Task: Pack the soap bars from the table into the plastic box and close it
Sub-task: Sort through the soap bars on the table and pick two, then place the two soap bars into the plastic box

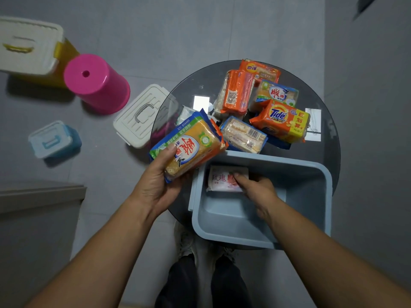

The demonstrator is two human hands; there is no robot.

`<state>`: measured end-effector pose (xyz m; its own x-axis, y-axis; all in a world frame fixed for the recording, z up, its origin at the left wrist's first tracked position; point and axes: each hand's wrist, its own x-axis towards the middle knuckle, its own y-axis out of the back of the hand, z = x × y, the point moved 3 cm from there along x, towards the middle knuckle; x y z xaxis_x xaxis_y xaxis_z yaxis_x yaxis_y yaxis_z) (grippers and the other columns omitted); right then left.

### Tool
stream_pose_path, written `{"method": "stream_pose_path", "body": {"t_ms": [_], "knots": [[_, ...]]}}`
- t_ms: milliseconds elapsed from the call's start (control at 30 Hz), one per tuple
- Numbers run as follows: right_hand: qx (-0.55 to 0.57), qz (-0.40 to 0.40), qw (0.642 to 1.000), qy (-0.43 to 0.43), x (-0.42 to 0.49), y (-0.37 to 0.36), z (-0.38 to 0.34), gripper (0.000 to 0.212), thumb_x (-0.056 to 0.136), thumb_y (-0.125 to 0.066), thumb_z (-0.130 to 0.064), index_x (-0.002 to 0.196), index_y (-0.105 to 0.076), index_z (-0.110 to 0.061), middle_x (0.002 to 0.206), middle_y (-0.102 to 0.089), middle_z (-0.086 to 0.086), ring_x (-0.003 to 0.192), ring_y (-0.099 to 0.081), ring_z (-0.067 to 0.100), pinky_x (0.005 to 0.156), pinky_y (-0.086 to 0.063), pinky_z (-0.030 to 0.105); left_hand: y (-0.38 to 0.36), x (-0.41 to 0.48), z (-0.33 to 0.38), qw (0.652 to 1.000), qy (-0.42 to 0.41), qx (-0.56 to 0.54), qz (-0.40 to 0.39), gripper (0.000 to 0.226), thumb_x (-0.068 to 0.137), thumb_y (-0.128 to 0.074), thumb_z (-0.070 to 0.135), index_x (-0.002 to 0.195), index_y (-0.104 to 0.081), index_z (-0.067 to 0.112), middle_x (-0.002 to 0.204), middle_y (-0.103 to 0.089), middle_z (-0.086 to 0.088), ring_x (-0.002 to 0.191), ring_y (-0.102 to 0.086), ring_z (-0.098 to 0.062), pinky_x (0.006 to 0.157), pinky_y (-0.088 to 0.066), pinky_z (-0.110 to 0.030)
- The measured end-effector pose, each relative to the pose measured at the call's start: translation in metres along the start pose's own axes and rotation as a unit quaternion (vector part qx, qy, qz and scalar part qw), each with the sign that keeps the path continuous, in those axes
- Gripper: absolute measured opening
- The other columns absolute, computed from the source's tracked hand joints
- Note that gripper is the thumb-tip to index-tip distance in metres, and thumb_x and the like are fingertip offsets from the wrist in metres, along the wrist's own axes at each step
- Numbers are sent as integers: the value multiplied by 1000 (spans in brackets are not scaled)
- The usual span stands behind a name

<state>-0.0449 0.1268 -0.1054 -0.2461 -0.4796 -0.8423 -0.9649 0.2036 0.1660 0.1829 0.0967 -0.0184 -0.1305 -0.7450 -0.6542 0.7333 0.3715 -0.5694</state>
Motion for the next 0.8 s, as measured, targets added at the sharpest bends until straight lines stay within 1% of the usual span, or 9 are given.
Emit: {"method": "stream_pose_path", "body": {"t_ms": [100, 200, 267, 333, 467, 567, 633, 700, 800], "knots": [[-24, -2, 1000, 6, -12, 5, -6, 51, 81, -81, -35, 121, -66, -6, 112, -72, 7, 84, -63, 11, 67, -48, 24, -2, -3, 3, 1000, -5, 28, 11, 48, 46, -98, 35, 91, -85, 24, 106, -79, -6, 100, -75, -22, 98, -55, -42], [-66, 23, 997, 28, -34, 19, -16, 56, 78, -79, -48, 118, -65, -12, 111, -70, 2, 91, -63, 12, 87, -52, 35, -6, -11, 9, 996, -23, 80, 34, 19, 70, -82, 26, 89, -85, 23, 103, -79, -7, 98, -75, -23, 96, -56, -41], [-65, 22, 996, 50, -54, 33, -28, 55, 76, -76, -57, 109, -68, -14, 108, -72, 2, 101, -67, 20, 97, -53, 41, -10, -19, 14, 993, -36, 105, 27, 30, 69, -86, 28, 98, -82, 19, 109, -78, -10, 100, -75, -25, 93, -59, -40], [-3, -46, 996, 76, -79, 43, -41, 54, 73, -74, -60, 106, -70, -17, 111, -75, 7, 106, -70, 23, 99, -53, 42, -16, -27, 17, 991, -34, 129, 6, 55, 56, -95, 32, 106, -78, 16, 116, -76, -14, 103, -74, -26, 91, -60, -39], [73, -210, 968, 114, -118, 52, -65, 82, 67, -76, -66, 129, -61, -14, 123, -72, 13, 114, -69, 26, 99, -54, 40, -39, -46, 1, 978, 14, 205, -33, 60, 63, -84, 25, 118, -70, 7, 119, -75, -18, 107, -73, -30, 94, -59, -39], [53, -225, 966, 117, -126, 55, -68, 87, 61, -83, -62, 130, -59, -14, 120, -73, 14, 109, -72, 29, 94, -58, 41, -56, -58, -21, 954, 68, 286, -59, 63, 68, -90, 22, 124, -66, 4, 116, -76, -16, 109, -73, -33, 99, -56, -44], [37, -203, 972, 109, -125, 60, -63, 78, 63, -86, -49, 128, -60, -14, 115, -75, 15, 103, -74, 31, 90, -60, 45, -66, -63, -31, 942, 91, 318, -61, 58, 74, -88, 23, 124, -66, 5, 113, -78, -14, 108, -73, -32, 98, -57, -43], [31, -192, 976, 98, -123, 65, -57, 63, 71, -80, -33, 127, -60, -13, 111, -76, 15, 102, -74, 34, 93, -57, 52, -71, -65, -39, 936, 102, 334, -49, 53, 75, -82, 32, 120, -69, 8, 109, -79, -10, 104, -75, -27, 96, -58, -39], [32, -174, 980, 88, -116, 71, -45, 52, 76, -84, -26, 121, -62, -12, 109, -77, 17, 100, -74, 36, 92, -57, 52, -73, -67, -43, 921, 80, 381, -15, 51, 74, -79, 41, 117, -67, 15, 105, -80, -3, 96, -77, -16, 84, -60, -26]]}}
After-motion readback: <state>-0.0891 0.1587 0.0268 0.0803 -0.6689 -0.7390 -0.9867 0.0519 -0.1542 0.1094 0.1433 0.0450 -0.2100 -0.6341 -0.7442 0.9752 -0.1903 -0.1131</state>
